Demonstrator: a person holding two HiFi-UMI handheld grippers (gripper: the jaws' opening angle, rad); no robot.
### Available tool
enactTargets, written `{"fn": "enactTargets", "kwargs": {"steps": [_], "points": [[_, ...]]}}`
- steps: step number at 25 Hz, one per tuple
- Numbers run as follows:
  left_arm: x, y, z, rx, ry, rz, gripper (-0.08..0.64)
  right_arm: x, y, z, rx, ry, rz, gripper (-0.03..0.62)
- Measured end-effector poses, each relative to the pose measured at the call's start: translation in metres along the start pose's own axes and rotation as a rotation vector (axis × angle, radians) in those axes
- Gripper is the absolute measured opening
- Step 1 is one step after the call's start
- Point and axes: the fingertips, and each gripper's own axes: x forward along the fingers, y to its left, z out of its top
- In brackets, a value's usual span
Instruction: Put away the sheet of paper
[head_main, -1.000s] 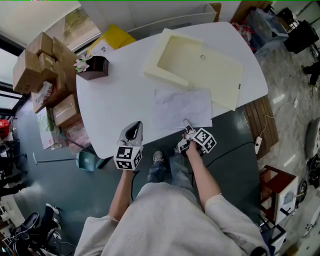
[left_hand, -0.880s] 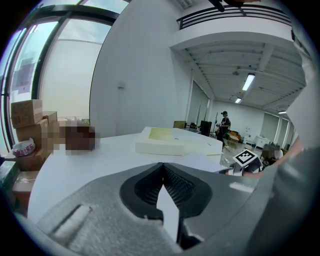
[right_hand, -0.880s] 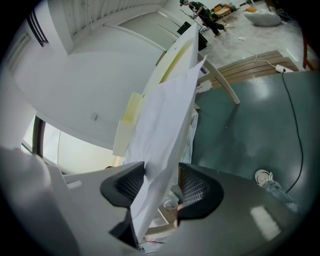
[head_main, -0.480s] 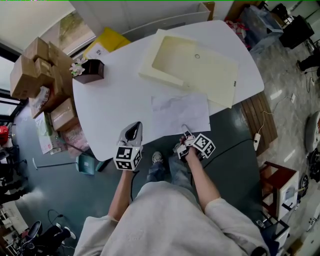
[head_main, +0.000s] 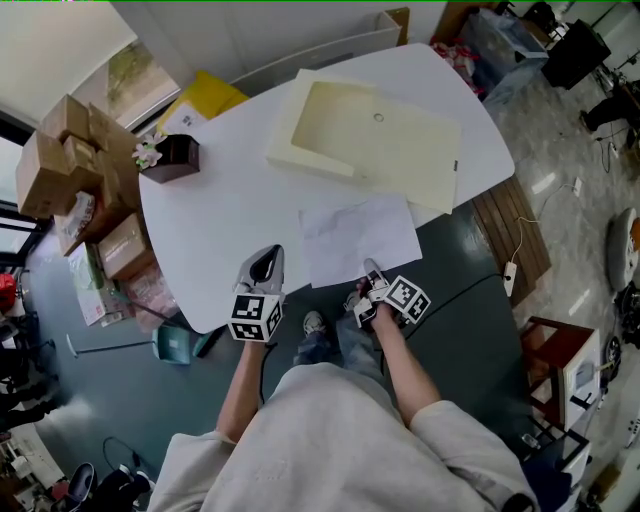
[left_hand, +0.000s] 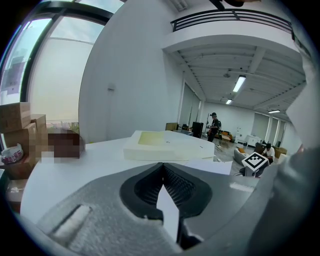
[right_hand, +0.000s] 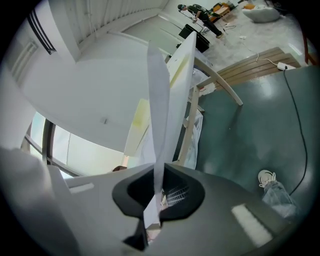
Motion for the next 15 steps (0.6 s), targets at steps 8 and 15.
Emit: {"fn": "enactTargets", "kwargs": {"steps": [8,15], "points": [[-0.001,-0.005,0.018,0.016,-0.033,-0.029,0.006,-0.021,0.038,0.032,-0.261,-0.09,-0.018,0.002],[-0.003,-0.01,0.038,0.028,-0.077,-0.054,0.006,-0.041,0.082,0.057,-0.546,-0.162,-0.035,0.002]]}}
